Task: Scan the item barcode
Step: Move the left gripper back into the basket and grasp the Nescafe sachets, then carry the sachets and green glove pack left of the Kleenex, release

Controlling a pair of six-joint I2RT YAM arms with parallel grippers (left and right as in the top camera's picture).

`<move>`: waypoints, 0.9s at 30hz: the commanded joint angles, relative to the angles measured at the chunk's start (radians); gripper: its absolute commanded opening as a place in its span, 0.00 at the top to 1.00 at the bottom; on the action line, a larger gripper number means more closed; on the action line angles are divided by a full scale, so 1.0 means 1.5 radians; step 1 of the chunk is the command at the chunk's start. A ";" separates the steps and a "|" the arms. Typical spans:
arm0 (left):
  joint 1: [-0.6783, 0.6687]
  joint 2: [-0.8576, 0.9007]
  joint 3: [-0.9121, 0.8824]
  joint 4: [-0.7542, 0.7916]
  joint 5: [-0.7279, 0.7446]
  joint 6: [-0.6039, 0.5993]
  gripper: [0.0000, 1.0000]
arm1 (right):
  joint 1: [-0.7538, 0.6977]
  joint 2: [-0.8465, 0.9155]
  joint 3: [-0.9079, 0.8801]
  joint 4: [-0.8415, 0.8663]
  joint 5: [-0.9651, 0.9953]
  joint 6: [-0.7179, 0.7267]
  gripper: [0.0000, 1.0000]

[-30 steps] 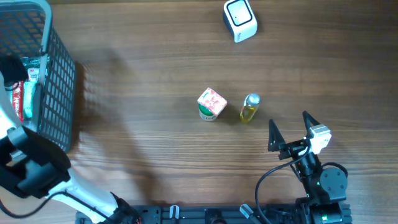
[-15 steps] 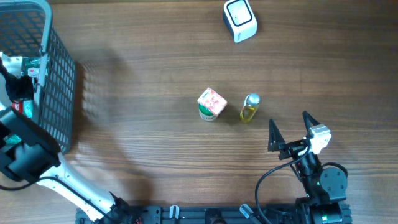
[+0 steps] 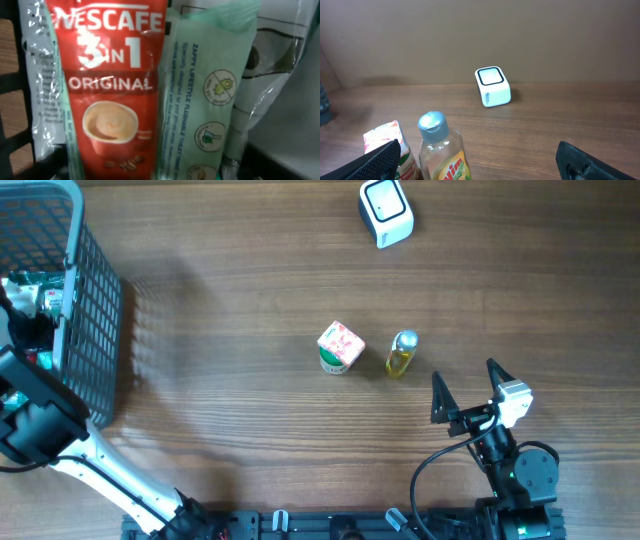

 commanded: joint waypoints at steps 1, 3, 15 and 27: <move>0.006 0.036 0.003 0.006 0.006 0.008 0.53 | -0.003 -0.001 -0.001 0.002 0.004 0.001 0.00; 0.006 0.036 0.003 0.006 0.021 0.005 0.66 | -0.003 -0.001 -0.001 0.002 0.004 0.001 0.00; -0.060 -0.095 0.004 0.033 0.027 -0.117 0.96 | -0.003 -0.001 -0.001 0.002 0.004 0.001 0.00; -0.244 -0.499 0.004 0.176 -0.124 -0.117 0.95 | -0.003 -0.001 -0.001 0.002 0.004 0.001 0.00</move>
